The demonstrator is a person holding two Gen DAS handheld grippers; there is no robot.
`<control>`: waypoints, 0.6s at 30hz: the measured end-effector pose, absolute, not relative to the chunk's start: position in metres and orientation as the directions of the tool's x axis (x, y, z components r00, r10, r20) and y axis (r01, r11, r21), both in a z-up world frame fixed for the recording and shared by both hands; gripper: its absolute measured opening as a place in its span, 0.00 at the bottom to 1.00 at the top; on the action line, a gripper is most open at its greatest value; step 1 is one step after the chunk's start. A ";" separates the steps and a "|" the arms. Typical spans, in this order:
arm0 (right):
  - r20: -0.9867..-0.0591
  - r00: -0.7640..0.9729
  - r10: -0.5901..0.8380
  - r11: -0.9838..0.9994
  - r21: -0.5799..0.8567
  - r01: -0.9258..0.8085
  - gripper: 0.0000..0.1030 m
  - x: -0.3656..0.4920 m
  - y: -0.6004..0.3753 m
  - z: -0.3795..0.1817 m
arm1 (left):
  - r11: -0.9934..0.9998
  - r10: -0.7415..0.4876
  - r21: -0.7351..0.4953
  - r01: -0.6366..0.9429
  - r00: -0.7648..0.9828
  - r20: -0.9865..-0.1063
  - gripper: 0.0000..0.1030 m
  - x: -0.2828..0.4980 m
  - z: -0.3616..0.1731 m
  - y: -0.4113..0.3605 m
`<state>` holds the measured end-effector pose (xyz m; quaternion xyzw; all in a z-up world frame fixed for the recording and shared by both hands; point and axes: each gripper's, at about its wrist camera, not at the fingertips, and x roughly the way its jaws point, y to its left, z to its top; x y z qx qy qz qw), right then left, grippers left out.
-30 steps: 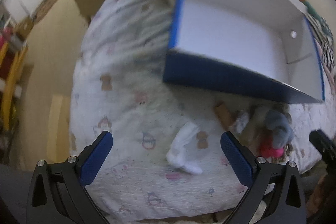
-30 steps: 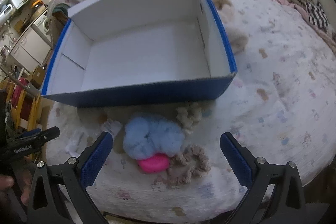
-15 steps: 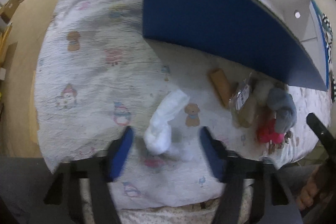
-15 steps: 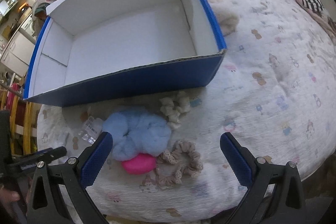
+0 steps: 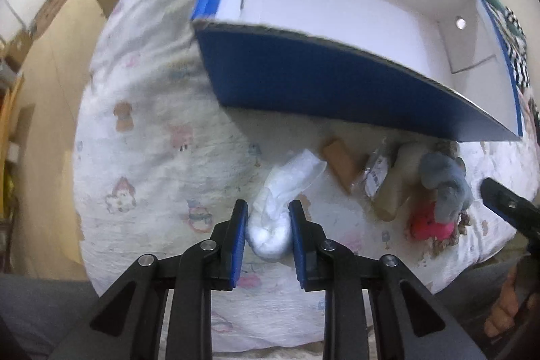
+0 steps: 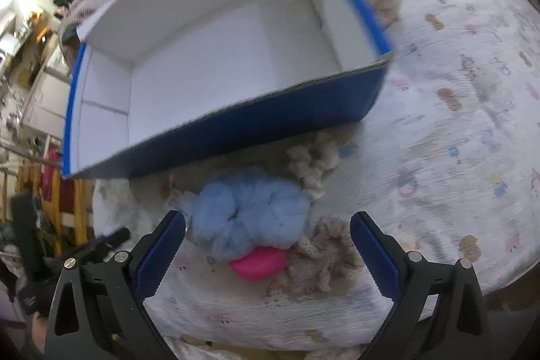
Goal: Organize soft objects
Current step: 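Grasp the white sock with the left tool while the right tool grasps the light-blue scrunchie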
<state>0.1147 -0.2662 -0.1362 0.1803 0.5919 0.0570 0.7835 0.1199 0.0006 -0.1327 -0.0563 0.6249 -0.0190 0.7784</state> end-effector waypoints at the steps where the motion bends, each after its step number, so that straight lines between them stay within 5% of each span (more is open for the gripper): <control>1: -0.914 0.277 0.295 0.934 0.337 0.116 1.00 0.117 -0.261 -0.138 | 0.993 -0.099 -0.109 -0.036 0.221 -0.970 0.22 0.119 -0.132 -0.001; 9: -0.961 0.221 0.163 0.986 0.169 0.008 0.97 0.122 -0.218 -0.151 | 0.989 -0.109 -0.128 -0.080 0.208 -0.972 0.22 0.110 -0.132 0.012; 13: -0.965 0.218 0.145 0.989 0.148 -0.003 0.48 0.124 -0.216 -0.155 | 0.987 -0.109 -0.132 -0.094 0.219 -0.970 0.22 0.102 -0.127 0.020; 18: -0.933 0.303 0.193 0.980 0.201 -0.004 0.29 0.118 -0.229 -0.133 | 0.986 -0.109 -0.134 -0.095 0.231 -0.967 0.22 0.098 -0.125 0.019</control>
